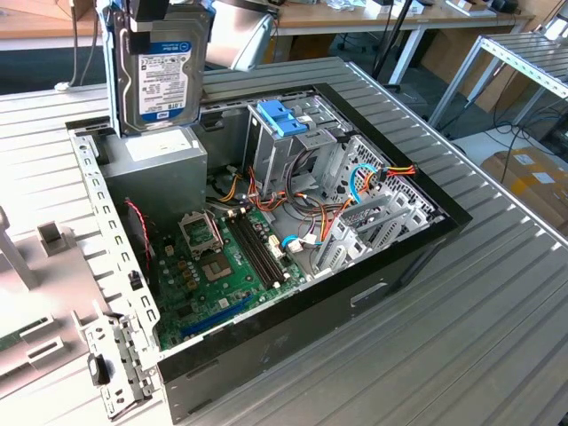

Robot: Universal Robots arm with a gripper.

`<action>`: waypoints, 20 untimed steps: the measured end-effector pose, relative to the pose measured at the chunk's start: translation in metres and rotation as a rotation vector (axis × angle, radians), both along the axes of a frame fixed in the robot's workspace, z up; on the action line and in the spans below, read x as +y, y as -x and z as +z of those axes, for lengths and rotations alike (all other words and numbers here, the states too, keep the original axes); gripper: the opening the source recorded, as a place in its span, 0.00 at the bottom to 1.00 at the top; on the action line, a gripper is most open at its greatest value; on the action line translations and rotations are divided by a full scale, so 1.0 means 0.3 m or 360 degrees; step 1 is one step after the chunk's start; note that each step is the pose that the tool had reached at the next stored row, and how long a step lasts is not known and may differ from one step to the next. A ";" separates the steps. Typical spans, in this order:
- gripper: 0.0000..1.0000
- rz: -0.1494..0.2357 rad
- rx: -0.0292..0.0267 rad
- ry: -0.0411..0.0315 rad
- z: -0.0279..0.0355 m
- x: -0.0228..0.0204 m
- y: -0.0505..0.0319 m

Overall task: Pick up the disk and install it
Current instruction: 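Pick up the disk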

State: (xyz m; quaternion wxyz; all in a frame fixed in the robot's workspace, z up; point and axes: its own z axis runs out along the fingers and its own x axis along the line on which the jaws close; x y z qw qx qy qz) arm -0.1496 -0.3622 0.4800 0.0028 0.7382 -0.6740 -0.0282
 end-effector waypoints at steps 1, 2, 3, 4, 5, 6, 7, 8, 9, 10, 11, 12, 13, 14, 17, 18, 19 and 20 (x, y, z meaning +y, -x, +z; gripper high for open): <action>0.37 0.0000 0.00000 0.0000 0.000 0.000 -0.002; 0.37 0.0000 0.00001 0.0000 0.000 0.000 -0.006; 0.37 0.0000 0.00000 0.0000 0.000 0.000 -0.008; 0.37 0.0000 0.00000 0.0000 0.000 0.000 -0.011; 0.37 0.0000 0.00001 0.0000 0.000 0.000 -0.013; 0.37 0.0000 0.00000 0.0000 -0.001 0.000 -0.015; 0.37 0.0000 0.00001 0.0000 -0.001 0.000 -0.018; 0.37 0.0000 0.00000 0.0000 -0.001 0.000 -0.020; 0.37 0.0000 0.00000 0.0000 -0.001 0.000 -0.023; 0.37 0.0000 0.00001 0.0000 -0.001 0.000 -0.026; 0.37 0.0000 0.00001 0.0000 -0.001 0.000 -0.028; 0.37 0.0000 0.00000 0.0000 -0.001 0.000 -0.030; 0.37 0.0000 0.00000 0.0000 -0.001 0.000 -0.035; 0.37 0.0000 0.00001 0.0000 -0.001 0.000 -0.038; 0.37 0.0000 0.00001 0.0000 -0.002 0.000 -0.044; 0.37 0.0000 0.00001 0.0000 -0.002 0.000 -0.047; 0.37 0.0000 0.00000 0.0000 -0.002 0.000 -0.050; 0.37 0.0000 0.00001 0.0000 -0.002 0.000 -0.053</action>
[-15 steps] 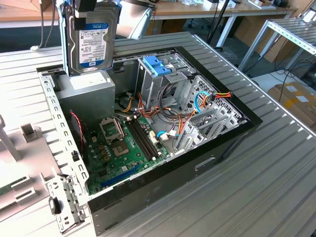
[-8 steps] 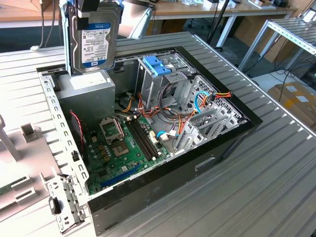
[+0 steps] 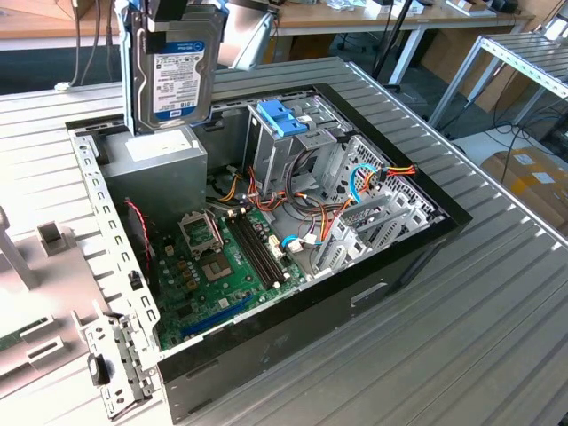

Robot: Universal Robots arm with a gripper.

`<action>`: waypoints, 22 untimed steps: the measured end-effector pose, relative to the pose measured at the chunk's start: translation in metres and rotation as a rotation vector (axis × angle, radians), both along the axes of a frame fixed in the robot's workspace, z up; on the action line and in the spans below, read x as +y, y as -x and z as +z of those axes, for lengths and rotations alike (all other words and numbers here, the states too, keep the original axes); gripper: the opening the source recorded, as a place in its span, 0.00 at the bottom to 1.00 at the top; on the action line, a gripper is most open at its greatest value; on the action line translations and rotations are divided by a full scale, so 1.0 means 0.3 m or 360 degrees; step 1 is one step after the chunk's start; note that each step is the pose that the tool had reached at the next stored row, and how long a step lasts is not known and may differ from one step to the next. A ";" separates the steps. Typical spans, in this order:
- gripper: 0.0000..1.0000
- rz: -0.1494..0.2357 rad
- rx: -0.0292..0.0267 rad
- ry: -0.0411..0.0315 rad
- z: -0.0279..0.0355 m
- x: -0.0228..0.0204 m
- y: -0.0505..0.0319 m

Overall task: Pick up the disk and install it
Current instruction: 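Pick up the disk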

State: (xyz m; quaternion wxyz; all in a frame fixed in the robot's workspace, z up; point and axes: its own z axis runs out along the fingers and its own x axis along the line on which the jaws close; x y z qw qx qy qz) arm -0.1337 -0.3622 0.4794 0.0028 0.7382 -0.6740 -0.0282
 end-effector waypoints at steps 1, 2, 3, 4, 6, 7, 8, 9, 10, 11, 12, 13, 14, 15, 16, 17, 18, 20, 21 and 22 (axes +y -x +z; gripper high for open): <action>0.37 0.0000 -0.00001 0.0000 0.000 0.000 -0.002; 0.37 0.0000 -0.00001 0.0000 0.000 0.000 -0.004; 0.37 0.0000 0.00000 0.0000 -0.001 0.000 -0.007; 0.37 0.0000 0.00000 0.0000 -0.001 0.000 -0.010; 0.37 0.0000 0.00000 0.0000 -0.001 0.000 -0.015; 0.37 0.0000 0.00000 0.0000 -0.001 0.000 -0.016; 0.37 0.0000 0.00000 0.0000 -0.001 0.000 -0.018; 0.37 0.0000 0.00000 0.0000 -0.001 0.000 -0.019; 0.37 0.0000 -0.00001 0.0000 -0.002 0.000 -0.021; 0.37 0.0000 -0.00001 0.0000 -0.002 0.000 -0.022; 0.37 0.0000 0.00000 0.0000 -0.002 0.000 -0.024; 0.37 0.0000 -0.00001 0.0000 -0.002 0.000 -0.026; 0.37 0.0000 0.00000 0.0000 -0.002 0.000 -0.029; 0.37 0.0000 0.00000 0.0000 -0.002 0.000 -0.031; 0.37 0.0000 -0.00001 0.0000 -0.003 0.000 -0.033; 0.37 0.0000 0.00000 0.0000 -0.003 0.000 -0.036; 0.37 0.0000 -0.00001 0.0000 -0.003 0.000 -0.038; 0.37 0.0000 -0.00001 0.0000 -0.003 0.000 -0.041; 0.37 0.0000 -0.00001 0.0000 -0.004 0.000 -0.044; 0.37 0.0000 0.00000 0.0000 -0.004 0.000 -0.050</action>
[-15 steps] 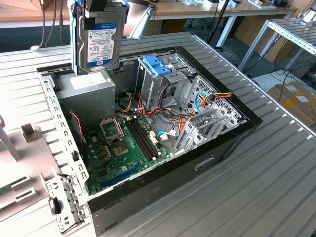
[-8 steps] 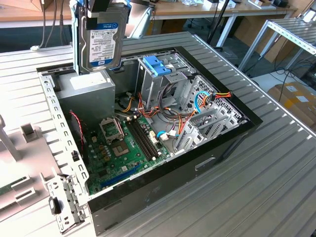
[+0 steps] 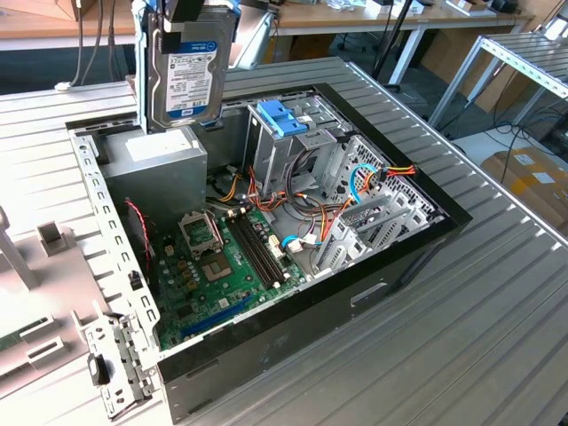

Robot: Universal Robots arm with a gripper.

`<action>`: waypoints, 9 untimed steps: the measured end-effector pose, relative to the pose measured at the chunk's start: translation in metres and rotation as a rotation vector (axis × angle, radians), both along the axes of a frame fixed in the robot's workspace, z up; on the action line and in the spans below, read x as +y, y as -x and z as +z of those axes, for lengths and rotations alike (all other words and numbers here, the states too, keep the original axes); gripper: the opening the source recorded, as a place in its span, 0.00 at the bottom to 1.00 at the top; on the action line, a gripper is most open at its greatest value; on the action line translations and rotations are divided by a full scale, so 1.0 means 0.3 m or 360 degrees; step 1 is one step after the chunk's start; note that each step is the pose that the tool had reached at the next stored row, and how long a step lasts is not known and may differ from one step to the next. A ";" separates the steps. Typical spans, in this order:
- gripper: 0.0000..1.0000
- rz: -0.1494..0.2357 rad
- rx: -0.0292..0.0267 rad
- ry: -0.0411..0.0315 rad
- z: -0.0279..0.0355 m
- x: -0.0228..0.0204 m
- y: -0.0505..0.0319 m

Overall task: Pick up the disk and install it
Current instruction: 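Pick up the disk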

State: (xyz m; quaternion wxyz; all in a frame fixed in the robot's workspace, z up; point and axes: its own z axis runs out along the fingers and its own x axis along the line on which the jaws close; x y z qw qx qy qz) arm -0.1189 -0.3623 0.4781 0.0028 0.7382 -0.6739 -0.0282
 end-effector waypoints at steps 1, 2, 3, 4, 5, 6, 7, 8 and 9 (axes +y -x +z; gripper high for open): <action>0.37 0.0000 -0.00001 0.0000 0.000 0.000 -0.001; 0.37 0.0000 -0.00001 0.0000 -0.001 0.000 -0.002; 0.37 0.0000 -0.00001 0.0000 -0.001 0.000 -0.003; 0.37 0.0000 0.00000 0.0000 -0.001 0.000 -0.003; 0.37 0.0000 0.00000 0.0000 -0.002 0.000 -0.004; 0.37 0.0000 0.00000 0.0000 -0.002 0.000 -0.004; 0.37 0.0000 0.00000 0.0000 -0.002 0.000 -0.005; 0.37 0.0000 0.00000 0.0000 -0.003 0.000 -0.006; 0.37 0.0000 0.00000 0.0000 -0.003 0.000 -0.007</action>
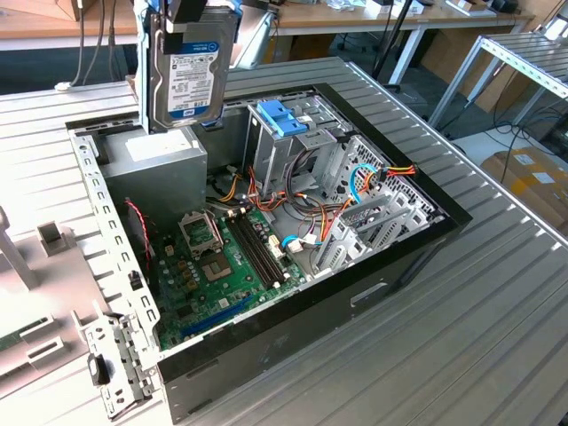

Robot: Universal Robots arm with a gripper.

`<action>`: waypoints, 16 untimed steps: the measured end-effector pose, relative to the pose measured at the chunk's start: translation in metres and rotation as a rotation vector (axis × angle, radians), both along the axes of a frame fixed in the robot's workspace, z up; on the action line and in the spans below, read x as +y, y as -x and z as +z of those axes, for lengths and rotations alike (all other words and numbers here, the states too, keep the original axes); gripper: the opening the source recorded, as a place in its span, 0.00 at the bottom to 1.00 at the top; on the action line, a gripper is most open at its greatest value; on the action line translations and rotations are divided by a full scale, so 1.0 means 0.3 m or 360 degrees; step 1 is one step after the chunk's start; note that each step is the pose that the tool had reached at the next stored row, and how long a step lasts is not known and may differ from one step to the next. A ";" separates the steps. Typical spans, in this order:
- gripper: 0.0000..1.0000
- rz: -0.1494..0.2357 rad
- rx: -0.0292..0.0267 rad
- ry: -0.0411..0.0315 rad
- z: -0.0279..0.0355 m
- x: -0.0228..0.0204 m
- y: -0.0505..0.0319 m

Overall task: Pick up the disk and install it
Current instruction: 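Pick up the disk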

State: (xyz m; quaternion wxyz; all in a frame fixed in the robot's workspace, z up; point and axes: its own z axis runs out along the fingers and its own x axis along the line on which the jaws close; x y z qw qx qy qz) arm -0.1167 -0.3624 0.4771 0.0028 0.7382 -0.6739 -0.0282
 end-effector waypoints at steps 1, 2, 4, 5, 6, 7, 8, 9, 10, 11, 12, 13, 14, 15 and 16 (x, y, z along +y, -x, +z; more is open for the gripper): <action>0.37 0.0000 0.00000 0.0000 0.000 0.000 0.000; 0.37 0.0000 0.00001 0.0000 0.000 0.000 -0.001; 0.37 0.0000 0.00000 0.0000 -0.001 0.000 -0.003; 0.37 0.0000 0.00000 0.0000 -0.001 0.000 -0.004; 0.37 0.0000 0.00000 0.0000 -0.002 0.000 -0.005; 0.37 0.0000 0.00000 0.0000 -0.002 -0.001 -0.006; 0.37 0.0000 0.00000 0.0000 -0.002 -0.001 -0.007; 0.37 0.0000 -0.00001 0.0000 -0.003 -0.001 -0.008; 0.37 0.0000 0.00000 0.0000 -0.003 -0.001 -0.009; 0.37 0.0000 0.00000 0.0000 -0.003 -0.001 -0.010; 0.37 0.0000 0.00000 0.0000 -0.003 -0.001 -0.012; 0.37 0.0000 0.00000 0.0000 -0.004 -0.002 -0.013; 0.37 0.0000 0.00000 0.0000 -0.004 -0.002 -0.014; 0.37 0.0000 0.00000 0.0000 -0.004 -0.002 -0.015; 0.37 0.0000 0.00001 0.0000 -0.004 -0.003 -0.017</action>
